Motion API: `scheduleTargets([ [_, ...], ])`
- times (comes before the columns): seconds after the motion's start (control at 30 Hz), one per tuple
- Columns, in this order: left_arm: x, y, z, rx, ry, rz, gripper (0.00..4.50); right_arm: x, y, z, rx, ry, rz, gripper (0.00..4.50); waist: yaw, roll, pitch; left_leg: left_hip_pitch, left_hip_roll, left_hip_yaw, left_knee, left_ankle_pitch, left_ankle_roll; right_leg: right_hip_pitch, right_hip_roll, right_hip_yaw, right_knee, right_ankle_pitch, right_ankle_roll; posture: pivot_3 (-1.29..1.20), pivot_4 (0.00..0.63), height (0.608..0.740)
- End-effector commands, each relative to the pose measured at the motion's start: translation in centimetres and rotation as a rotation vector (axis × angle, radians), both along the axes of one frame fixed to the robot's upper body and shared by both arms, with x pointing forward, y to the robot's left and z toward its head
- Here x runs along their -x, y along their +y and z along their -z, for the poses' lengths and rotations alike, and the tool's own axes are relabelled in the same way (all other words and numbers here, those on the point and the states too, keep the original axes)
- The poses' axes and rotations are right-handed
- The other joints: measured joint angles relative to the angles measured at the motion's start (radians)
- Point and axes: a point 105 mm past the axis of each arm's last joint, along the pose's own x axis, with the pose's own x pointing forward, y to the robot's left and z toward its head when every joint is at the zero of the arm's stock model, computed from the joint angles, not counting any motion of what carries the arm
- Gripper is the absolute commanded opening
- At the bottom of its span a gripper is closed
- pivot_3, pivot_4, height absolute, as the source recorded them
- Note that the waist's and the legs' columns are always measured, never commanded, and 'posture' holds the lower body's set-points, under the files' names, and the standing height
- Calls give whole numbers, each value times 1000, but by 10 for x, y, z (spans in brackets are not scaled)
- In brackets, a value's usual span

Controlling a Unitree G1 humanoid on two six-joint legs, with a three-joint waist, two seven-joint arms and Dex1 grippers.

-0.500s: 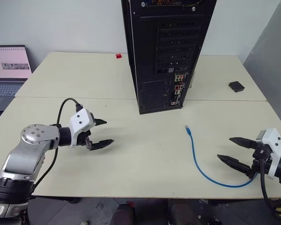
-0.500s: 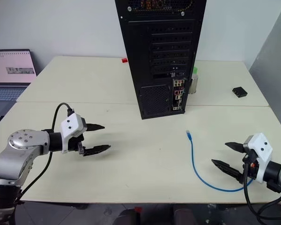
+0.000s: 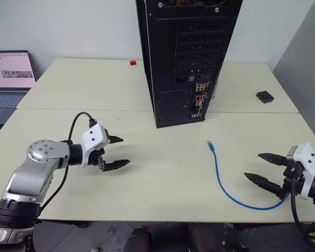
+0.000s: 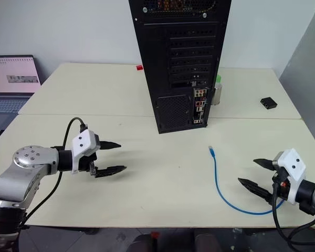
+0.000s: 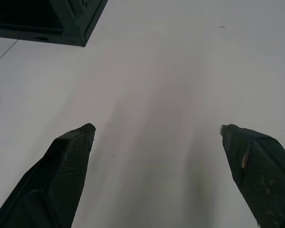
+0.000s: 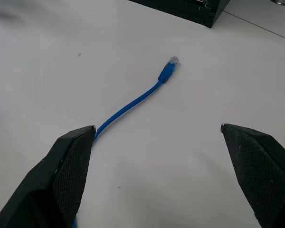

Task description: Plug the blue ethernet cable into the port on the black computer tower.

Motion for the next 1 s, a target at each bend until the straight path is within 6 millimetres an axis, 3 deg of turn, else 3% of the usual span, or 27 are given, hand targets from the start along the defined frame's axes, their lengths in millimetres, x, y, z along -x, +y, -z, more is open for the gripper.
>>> scheduleTargets([
  [0.03, 2, -14, -11, 3, -53, 61, 4500, 0, 6, -8, 0, -32, -9, 4474, 0, 0, 0, 0, 0, 0, 0, 0, 0, 0, 0, 0, 0, 0, -1, 0, 150, 740],
  [0.23, -1, -37, -22, 110, -91, 115, 4500, -6, 30, -3, -61, -35, -6, 4474, 0, 0, 0, 0, 0, 0, 1, 0, 0, 0, 0, 0, 1, 2, -4, 0, 150, 740],
  [0.53, 7, -64, -15, 86, -93, 273, 4500, -52, 78, 22, -137, -82, 109, 4474, -2, 0, 0, 0, 0, -1, 1, 0, 0, 0, 0, 0, 1, 3, -4, 0, 150, 740],
  [0.67, 6, -67, -14, 86, -97, 285, 4500, -72, 84, 39, -109, -95, 201, 4474, -1, 0, 0, 0, 0, 0, 1, 0, 0, -1, 0, 0, 1, 3, -5, 0, 150, 740],
  [1.0, 6, -68, -12, 85, -106, 291, 4500, -91, 79, 64, -82, -68, 346, 4474, -1, 0, 0, 0, 0, -1, 1, 0, 0, -1, 0, -1, 2, 3, -5, 0, 150, 740],
])
